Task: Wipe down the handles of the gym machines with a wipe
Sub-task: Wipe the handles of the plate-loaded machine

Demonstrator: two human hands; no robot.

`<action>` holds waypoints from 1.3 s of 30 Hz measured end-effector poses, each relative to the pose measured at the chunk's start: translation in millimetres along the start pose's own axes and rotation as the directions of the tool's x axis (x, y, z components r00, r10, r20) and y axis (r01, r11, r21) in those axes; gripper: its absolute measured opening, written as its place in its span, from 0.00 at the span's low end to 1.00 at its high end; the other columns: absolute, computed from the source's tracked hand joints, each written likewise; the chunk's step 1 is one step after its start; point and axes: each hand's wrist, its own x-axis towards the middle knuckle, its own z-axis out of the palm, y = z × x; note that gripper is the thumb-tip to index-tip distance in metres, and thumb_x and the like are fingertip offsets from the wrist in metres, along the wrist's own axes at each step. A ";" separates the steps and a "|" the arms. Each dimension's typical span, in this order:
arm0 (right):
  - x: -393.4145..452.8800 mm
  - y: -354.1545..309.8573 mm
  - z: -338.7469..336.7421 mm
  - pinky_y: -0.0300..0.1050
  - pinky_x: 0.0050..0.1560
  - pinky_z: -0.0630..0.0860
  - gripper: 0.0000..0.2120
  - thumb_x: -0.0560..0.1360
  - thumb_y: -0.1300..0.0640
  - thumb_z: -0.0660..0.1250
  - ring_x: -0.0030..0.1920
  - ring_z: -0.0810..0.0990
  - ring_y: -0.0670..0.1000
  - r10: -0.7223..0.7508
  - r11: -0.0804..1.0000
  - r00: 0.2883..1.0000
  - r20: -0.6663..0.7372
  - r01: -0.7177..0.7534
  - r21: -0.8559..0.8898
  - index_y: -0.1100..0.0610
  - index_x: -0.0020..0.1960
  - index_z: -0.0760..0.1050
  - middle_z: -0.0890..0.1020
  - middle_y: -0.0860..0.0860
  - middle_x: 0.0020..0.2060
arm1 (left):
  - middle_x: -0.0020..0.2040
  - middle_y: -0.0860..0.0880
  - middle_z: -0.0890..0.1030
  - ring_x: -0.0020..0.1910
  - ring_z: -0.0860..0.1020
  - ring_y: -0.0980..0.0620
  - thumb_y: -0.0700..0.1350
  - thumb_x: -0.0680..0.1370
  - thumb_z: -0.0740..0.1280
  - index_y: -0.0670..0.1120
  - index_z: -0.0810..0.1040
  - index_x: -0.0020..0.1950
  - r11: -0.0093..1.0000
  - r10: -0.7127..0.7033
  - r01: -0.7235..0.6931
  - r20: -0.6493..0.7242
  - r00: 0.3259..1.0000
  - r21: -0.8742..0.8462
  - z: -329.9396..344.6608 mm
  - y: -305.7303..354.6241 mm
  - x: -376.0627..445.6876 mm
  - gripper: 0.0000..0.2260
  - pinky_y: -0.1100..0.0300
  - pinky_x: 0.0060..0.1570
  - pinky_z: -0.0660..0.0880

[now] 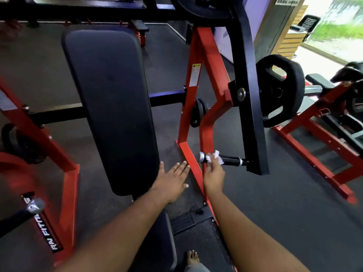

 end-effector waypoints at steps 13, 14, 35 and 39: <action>-79.9 -8.7 13.1 0.28 0.60 0.69 0.14 0.84 0.57 0.59 0.62 0.78 0.44 -0.183 0.983 0.905 0.384 0.179 0.047 0.52 0.67 0.78 0.82 0.45 0.61 | 0.85 0.50 0.47 0.84 0.48 0.50 0.60 0.86 0.54 0.51 0.47 0.85 0.963 -0.248 0.248 0.014 0.969 -0.101 39.2 -27.9 -92.1 0.31 0.31 0.77 0.45; -84.5 -5.7 15.4 0.34 0.62 0.72 0.14 0.84 0.56 0.59 0.62 0.79 0.45 -0.165 0.986 0.896 0.413 0.151 0.066 0.51 0.65 0.79 0.82 0.44 0.59 | 0.85 0.50 0.47 0.84 0.48 0.50 0.60 0.86 0.54 0.51 0.47 0.85 0.955 -0.273 0.273 0.011 0.962 -0.113 43.8 -27.1 -100.4 0.31 0.31 0.77 0.45; -267.1 -49.7 132.9 0.53 0.56 0.78 0.04 0.83 0.56 0.60 0.54 0.82 0.54 -0.113 0.979 0.739 0.664 -0.033 0.203 0.50 0.55 0.73 0.82 0.51 0.53 | 0.85 0.52 0.51 0.84 0.49 0.52 0.64 0.84 0.53 0.52 0.51 0.85 0.676 -0.721 0.686 -0.052 0.691 -0.269 140.1 -101.1 -344.2 0.32 0.34 0.78 0.47; -307.6 -82.4 181.9 0.44 0.57 0.74 0.10 0.82 0.58 0.61 0.53 0.79 0.41 -0.233 0.971 0.724 0.650 0.132 0.201 0.49 0.59 0.77 0.82 0.42 0.52 | 0.85 0.51 0.53 0.84 0.50 0.51 0.63 0.84 0.54 0.52 0.54 0.84 0.652 -0.749 0.697 -0.115 0.652 -0.297 154.3 -164.5 -401.2 0.31 0.33 0.77 0.47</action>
